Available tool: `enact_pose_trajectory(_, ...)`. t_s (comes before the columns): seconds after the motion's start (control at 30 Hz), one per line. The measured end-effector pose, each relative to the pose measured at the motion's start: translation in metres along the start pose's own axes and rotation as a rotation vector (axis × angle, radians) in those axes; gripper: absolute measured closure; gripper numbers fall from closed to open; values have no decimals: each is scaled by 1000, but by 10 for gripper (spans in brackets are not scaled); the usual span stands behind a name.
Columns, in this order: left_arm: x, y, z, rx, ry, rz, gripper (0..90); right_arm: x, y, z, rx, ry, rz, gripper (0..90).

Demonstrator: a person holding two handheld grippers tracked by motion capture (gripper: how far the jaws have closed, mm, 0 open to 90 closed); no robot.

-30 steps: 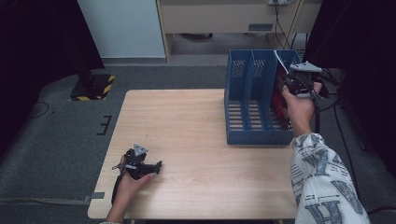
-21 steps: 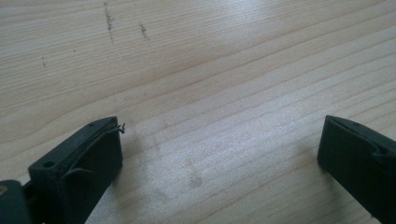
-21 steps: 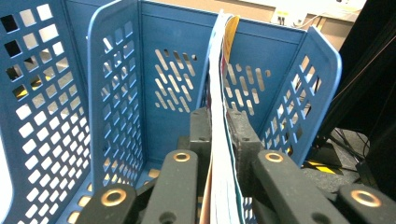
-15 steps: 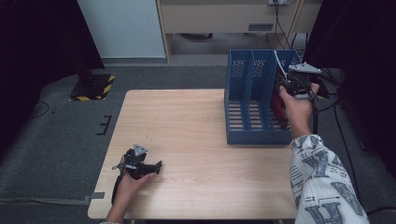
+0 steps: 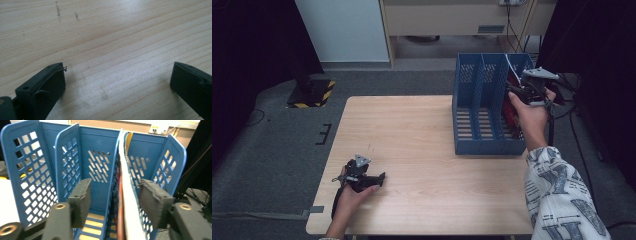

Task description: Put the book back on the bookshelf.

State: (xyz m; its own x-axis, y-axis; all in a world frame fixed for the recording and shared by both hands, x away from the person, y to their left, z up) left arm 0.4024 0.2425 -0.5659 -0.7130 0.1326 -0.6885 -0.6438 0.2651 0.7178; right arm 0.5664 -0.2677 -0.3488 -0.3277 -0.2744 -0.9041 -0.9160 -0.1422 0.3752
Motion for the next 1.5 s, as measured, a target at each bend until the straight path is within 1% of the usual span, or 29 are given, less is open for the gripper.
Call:
enact_pose_trajectory(0.13, 0, 0, 0, 0, 0, 0, 0, 1, 3, 3, 0, 4, -22, 332)
enact_pose_trajectory(0.23, 0, 0, 0, 0, 0, 0, 0, 4, 5, 3, 2, 9, -19, 283)
enact_pose_trajectory(0.33, 0, 0, 0, 0, 0, 0, 0, 6, 6, 0, 6, -2, -20, 237)
enact_pose_trajectory(0.47, 0, 0, 0, 0, 0, 0, 0, 7, 9, -1, -8, -2, -25, 190)
enact_pose_trajectory(0.53, 0, 0, 0, 0, 0, 0, 0, 7, 10, -1, -19, -10, -32, 170)
enact_pose_trajectory(0.6, 0, 0, 0, 0, 0, 0, 0, 8, 12, -2, -29, -4, -28, 143)
enact_pose_trajectory(0.7, 0, 0, 0, 0, 0, 0, 0, 9, 15, -2, -33, -3, -25, 126)
enact_pose_trajectory(0.8, 0, 0, 0, 0, 0, 0, 0, 9, 18, -3, -39, -14, -40, 114)
enact_pose_trajectory(0.97, 0, 0, 0, 0, 0, 0, 0, 10, 23, -2, -48, -17, -62, 95)
enact_pose_trajectory(1.4, 0, 0, 0, -1, 2, 0, 0, 16, 32, 0, -62, 19, -62, 71)
enact_pose_trajectory(1.5, 0, 0, 0, 0, 1, 0, 0, 17, 32, 1, -61, 18, -63, 72)
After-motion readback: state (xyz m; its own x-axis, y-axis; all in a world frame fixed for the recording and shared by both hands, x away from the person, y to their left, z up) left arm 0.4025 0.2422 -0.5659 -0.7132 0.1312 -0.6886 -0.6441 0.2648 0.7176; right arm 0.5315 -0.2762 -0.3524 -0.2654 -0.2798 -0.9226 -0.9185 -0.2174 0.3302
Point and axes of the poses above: each handheld gripper's, and its own axes: y roughly backward along the jaws, x roughly out of its underside, z roughly to its left, the point moved 4 cm from there along -y, roughly forward along the jaws, and after that the axes turned 9 degrees about y, right-handed, at the moved point
